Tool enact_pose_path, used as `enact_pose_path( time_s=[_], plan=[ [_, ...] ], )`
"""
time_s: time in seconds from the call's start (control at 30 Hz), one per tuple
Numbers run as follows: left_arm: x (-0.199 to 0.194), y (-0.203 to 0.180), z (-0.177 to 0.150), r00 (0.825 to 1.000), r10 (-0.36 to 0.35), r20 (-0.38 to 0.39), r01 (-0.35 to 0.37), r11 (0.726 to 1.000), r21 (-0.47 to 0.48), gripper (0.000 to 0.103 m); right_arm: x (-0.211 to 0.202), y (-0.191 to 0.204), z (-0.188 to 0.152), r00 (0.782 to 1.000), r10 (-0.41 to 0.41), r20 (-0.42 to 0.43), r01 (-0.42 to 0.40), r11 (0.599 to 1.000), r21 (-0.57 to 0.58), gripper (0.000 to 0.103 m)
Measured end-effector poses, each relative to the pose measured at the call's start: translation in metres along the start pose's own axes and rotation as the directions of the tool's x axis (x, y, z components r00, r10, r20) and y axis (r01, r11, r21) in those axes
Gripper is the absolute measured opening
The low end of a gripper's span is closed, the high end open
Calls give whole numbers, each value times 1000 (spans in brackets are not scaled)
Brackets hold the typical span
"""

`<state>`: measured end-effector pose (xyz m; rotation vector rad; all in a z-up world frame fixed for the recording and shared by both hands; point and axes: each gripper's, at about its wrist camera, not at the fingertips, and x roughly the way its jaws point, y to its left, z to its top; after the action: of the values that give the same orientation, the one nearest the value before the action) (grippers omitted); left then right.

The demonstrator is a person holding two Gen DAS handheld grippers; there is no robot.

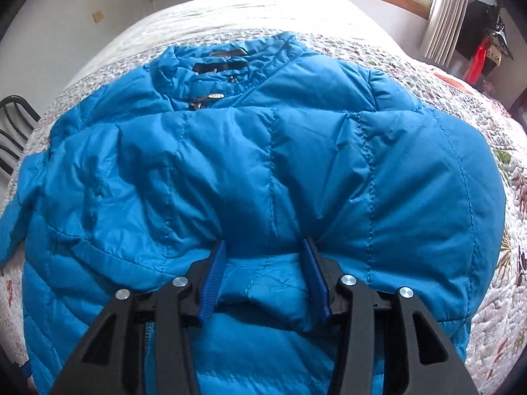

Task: Fold large clothes
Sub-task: 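Open the right tool to release the sleeve and withdraw it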

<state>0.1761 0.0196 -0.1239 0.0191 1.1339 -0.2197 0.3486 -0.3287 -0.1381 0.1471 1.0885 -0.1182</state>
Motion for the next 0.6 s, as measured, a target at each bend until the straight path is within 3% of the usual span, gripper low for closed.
enact_pose_path(
  time_s=[0.4, 0.6],
  plan=[
    [-1, 2, -7, 1000, 1, 26, -1, 1000, 1, 94, -6, 6, -5, 995, -19, 102, 20, 1000, -1, 49],
    [0, 2, -6, 1000, -2, 25, 2, 1000, 0, 95, -6, 6, -4, 994, -20, 109, 19, 1000, 11, 49]
  ],
)
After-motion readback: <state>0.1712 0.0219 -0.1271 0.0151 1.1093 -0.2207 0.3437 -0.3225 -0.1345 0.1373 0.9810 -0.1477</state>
